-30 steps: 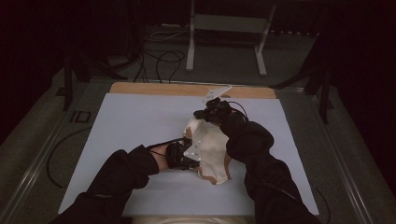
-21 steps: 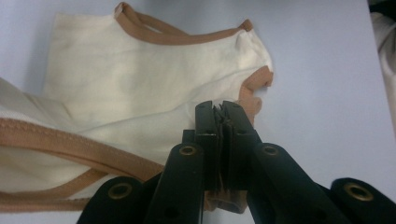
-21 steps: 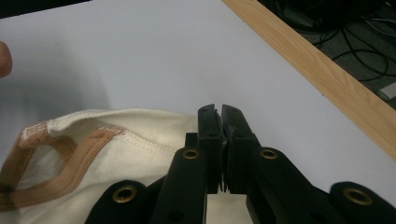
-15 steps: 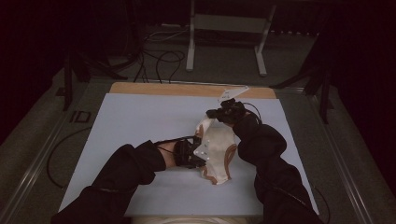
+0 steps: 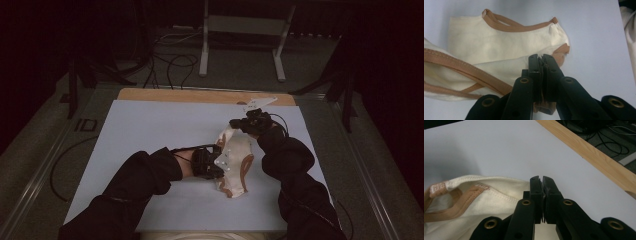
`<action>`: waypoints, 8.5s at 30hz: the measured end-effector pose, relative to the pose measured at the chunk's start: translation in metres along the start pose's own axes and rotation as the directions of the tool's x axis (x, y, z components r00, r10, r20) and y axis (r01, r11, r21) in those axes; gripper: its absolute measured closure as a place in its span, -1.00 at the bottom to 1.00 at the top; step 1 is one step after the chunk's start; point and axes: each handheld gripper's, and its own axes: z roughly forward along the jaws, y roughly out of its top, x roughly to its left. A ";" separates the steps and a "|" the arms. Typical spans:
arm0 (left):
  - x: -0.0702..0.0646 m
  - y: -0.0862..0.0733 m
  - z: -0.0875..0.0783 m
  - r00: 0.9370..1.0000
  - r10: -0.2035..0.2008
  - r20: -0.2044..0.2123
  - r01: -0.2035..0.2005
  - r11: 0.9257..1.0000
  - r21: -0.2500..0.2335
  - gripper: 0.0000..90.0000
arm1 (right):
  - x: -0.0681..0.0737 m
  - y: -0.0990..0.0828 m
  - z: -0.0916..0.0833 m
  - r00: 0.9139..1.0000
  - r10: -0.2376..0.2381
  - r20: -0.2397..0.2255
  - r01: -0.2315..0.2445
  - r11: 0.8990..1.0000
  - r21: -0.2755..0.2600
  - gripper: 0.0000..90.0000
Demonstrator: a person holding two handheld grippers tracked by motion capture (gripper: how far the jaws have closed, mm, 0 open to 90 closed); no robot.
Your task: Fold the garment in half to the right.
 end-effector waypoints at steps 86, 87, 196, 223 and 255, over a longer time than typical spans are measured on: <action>0.006 0.013 0.005 0.973 -0.229 0.043 0.233 0.958 -0.165 -1.00 | -0.050 -0.114 -0.012 0.973 0.187 0.133 -0.198 0.977 0.075 0.29; 0.007 0.008 0.003 0.970 -0.239 0.036 0.242 0.955 -0.172 -1.00 | -0.051 -0.117 -0.017 0.972 0.186 0.144 -0.200 0.976 0.087 0.24; -0.056 -0.200 -0.025 0.740 -0.662 -0.114 0.556 0.698 -0.451 -1.00 | -0.037 -0.093 -0.006 0.942 0.242 0.233 -0.284 0.944 0.168 0.95; -0.055 -0.205 -0.029 0.733 -0.667 -0.135 0.554 0.700 -0.451 -1.00 | -0.040 -0.110 0.010 0.931 0.261 0.254 -0.318 0.924 0.214 0.82; -0.054 -0.210 -0.029 0.728 -0.673 -0.129 0.565 0.696 -0.443 -1.00 | -0.029 -0.073 0.001 0.944 0.268 0.192 -0.294 0.947 0.126 -0.55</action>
